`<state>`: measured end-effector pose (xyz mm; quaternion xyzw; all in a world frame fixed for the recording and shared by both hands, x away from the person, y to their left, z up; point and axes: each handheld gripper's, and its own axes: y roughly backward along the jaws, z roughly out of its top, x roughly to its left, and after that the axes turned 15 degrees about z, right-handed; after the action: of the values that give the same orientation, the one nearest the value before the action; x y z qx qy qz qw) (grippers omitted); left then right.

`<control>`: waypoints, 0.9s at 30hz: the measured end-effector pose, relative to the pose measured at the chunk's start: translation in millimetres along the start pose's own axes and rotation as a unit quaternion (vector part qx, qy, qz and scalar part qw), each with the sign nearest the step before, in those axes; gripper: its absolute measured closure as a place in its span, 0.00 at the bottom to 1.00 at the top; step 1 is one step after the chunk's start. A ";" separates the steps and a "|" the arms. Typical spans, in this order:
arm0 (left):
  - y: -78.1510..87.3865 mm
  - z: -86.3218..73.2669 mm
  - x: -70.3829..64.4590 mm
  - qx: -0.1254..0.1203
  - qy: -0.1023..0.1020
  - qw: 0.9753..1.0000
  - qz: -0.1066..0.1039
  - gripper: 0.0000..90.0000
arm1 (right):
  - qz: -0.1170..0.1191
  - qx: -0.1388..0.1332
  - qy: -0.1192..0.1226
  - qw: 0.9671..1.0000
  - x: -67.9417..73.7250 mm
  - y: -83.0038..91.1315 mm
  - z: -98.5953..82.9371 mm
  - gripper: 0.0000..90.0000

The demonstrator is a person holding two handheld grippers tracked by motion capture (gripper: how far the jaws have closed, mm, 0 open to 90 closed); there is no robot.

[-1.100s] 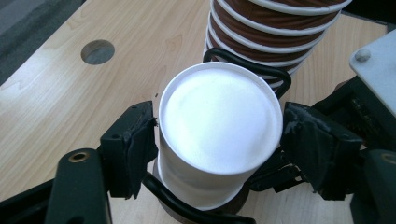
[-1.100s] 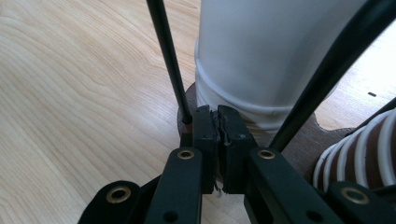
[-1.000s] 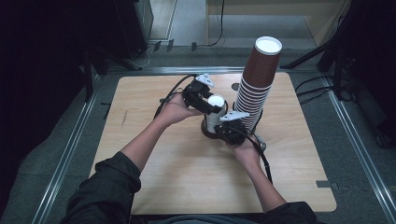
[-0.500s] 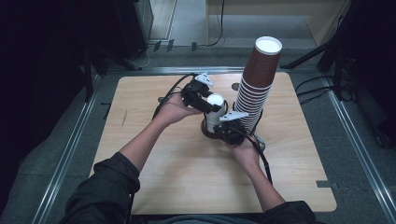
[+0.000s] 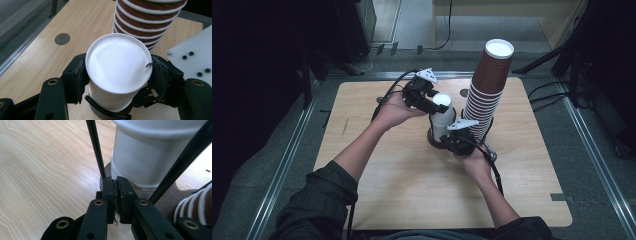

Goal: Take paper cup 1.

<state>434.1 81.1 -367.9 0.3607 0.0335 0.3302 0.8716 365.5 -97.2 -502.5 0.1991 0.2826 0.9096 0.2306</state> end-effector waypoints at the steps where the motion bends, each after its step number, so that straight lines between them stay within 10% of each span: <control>1: 0.0 0.0 0.0 0.000 0.000 1.000 0.000 0.39 | 0.000 0.000 0.000 1.000 0.0 0.0 0.0 0.95; 27: 52.4 12.7 0.3 -0.004 -0.024 1.000 -0.016 0.39 | 0.077 0.023 0.048 0.996 21.2 36.7 0.9 0.83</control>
<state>409.2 100.9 -324.4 0.3648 0.0175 0.3074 0.8787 337.5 -112.5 -474.8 0.1811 0.2981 0.9264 0.1418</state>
